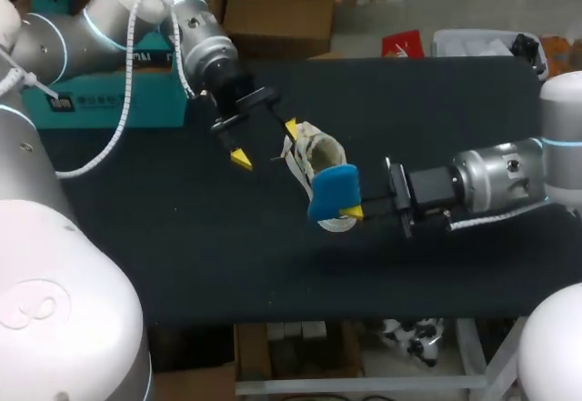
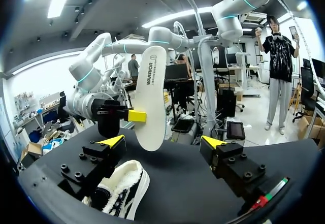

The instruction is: Open the shoe tongue, take the insole out of the shoe, put the insole back into the shoe, and pack the shoe into the shoebox

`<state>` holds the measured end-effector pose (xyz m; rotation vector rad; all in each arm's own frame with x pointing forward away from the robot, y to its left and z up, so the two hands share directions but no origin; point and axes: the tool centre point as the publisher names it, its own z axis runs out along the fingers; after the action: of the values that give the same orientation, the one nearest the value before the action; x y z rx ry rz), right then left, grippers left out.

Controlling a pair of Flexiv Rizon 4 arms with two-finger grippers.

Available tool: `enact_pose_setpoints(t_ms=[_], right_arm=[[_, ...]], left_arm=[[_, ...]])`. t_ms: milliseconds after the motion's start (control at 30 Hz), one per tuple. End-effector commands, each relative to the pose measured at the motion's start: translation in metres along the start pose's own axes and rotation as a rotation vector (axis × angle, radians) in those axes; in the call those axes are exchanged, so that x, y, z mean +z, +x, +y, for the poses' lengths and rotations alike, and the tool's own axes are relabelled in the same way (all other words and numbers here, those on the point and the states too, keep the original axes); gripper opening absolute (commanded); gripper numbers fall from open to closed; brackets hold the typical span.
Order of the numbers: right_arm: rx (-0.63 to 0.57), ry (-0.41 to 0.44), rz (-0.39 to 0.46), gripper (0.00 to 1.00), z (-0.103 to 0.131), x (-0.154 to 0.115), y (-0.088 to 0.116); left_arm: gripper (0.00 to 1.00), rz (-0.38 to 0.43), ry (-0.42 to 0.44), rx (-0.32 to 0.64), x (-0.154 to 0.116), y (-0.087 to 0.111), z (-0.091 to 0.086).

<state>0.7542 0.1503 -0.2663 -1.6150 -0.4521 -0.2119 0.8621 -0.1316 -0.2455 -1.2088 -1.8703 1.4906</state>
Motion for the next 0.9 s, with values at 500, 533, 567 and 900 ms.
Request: enact_pose_setpoints(t_ms=[500,533,567,900], right_arm=[[-0.044,0.008,-0.004,0.0,0.004,0.0,0.015],[-0.047,0.005,0.0,0.0,0.005,0.001,0.016],[-0.05,0.001,0.007,0.0,0.007,0.002,0.017],[-0.065,-0.054,0.056,0.0,0.015,0.003,0.024]], left_arm=[[1.0,-0.716,-0.219,-0.042,0.032,0.012,-0.024],[1.0,-0.716,-0.181,-0.032,0.039,0.013,-0.024],[1.0,-0.715,-0.176,-0.031,0.041,0.014,-0.023],[1.0,-0.874,-0.146,-0.012,0.057,0.015,-0.002]])
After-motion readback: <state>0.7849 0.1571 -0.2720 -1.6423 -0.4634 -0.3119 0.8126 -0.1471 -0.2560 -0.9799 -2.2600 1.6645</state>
